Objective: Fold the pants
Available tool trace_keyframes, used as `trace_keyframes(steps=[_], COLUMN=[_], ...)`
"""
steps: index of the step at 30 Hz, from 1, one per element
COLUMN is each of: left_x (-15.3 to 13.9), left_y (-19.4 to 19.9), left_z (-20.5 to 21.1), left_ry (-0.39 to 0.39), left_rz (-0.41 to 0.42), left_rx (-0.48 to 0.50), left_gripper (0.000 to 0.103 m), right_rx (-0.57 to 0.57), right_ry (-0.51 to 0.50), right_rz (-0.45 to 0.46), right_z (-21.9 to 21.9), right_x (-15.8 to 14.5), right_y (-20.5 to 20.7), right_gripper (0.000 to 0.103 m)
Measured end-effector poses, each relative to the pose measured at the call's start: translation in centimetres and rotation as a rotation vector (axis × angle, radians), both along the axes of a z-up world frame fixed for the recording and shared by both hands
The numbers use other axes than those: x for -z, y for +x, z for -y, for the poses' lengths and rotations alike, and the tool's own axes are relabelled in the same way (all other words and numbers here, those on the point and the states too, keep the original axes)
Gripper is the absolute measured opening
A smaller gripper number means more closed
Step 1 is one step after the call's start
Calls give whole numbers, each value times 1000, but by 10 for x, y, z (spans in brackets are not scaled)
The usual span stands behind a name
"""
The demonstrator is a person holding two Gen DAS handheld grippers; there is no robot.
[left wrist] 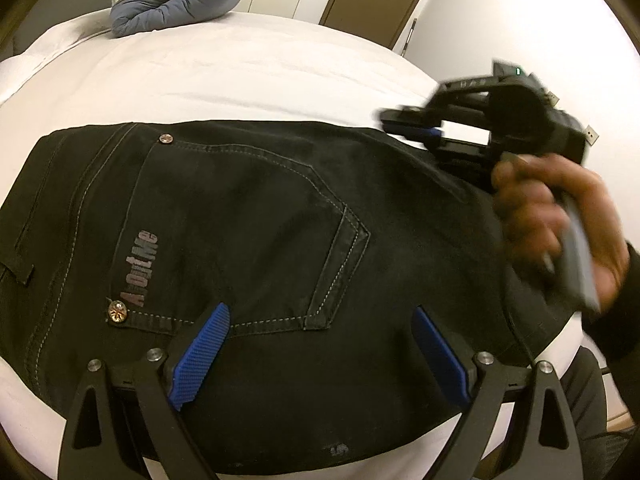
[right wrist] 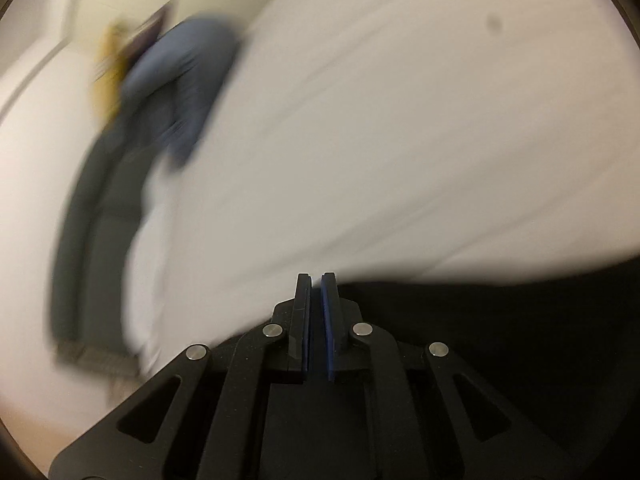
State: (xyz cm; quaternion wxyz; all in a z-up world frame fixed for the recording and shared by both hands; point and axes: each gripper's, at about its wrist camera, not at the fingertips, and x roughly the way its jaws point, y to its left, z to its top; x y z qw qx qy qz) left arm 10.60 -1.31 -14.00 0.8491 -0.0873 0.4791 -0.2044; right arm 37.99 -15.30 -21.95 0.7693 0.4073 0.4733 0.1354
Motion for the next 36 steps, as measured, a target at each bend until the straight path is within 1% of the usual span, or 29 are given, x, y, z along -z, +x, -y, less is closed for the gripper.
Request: trace_keyframes(steps=[2,3,4,5,6,7,10,11,12,13,14,15,16,17,18,19,20,21,23,25,27,28,29,31,32,33,34,35,36], left_x=[0,0,0,0,-1,-2,-8,-12,-17,-22,-24,-22,-17,-6,-1,1,1,1,1,0,-3,-6,-9,-15,-19,-24,-28,-34,-39], left_y=[-1,-2,-3,-3,-4,-5,-8,-7,-5,-2,0,6,15,22,25,24,25,25,26,26,26,28,21,19,13,12,12,9,10], left_z=[1,0,-1,-3,-4,-5,-11,-15,-19,-23,-26,-29,-31,-39,-42,-45,-46,-44,-42,-40,-35,-28,-26,-15,-11,-2,7,14,26], left_ry=[5,-1,-9,-19,-25,-27,-41,-43,-45,-45,-43,-24,-2,12,-2,-19,-16,-2,21,39,48,48,47,50,52,54,57,59,50], left_rz=[3,3,1,-2,-5,-6,3,14,32,49,54,47,24,-22,-34,-29,-26,-29,-30,-31,-36,-38,-37,-37,-31,-14,0,16,29], left_rx=[5,4,1,-3,-4,-4,-38,-56,-77,-97,-107,-122,-132,-147,-155,-155,-144,-136,-131,-137,-158,-166,-174,-172,-166,-155,-146,-133,-112], left_gripper=[94,94,94,94,94,94,94,94,94,94,94,94,94,94,93,93,93,94,94,94,94,94,94,94,94,94,94,94,94], right_rx=[-150,-203,-228,-199,-151,-62,129,195,234,260,256,222,176,145,140,161,201,251,350,454,627,724,798,917,972,1021,1032,1016,981], right_ry=[2,-30,-73,-62,34,84,-41,-59,-54,-36,-7,29,44,22,-4,3,104,134,44,48,58,23,4,6,-46,-127,-141,-90,-39], right_rz=[7,-9,-39,-68,-63,-59,-39,-50,-50,-35,-6,18,16,-8,-38,-59,-27,-14,3,22,41,38,37,44,27,-15,-4,63,115], right_z=[-31,-48,-51,-41,-22,4,63,88,103,110,110,108,105,102,105,112,129,162,191,223,274,296,323,354,361,362,361,356,337], right_x=[0,2,12,29,38,39,13,2,-5,-14,-35,-51,-52,-49,-40,-28,-15,-6,-19,-23,-29,-35,-36,-48,-63,-81,-91,-102,-113], right_y=[-10,-23,-28,-38,-51,-64,-115,-137,-149,-165,-189,-193,-200,-208,-213,-222,-237,-261,-295,-333,-382,-408,-430,-468,-482,-493,-498,-499,-492], right_gripper=[7,7,5,0,0,0,0,0,6,7,7,7,7,7,0,0,0,0,0,0,0,0,0,0,2,9,9,8,8])
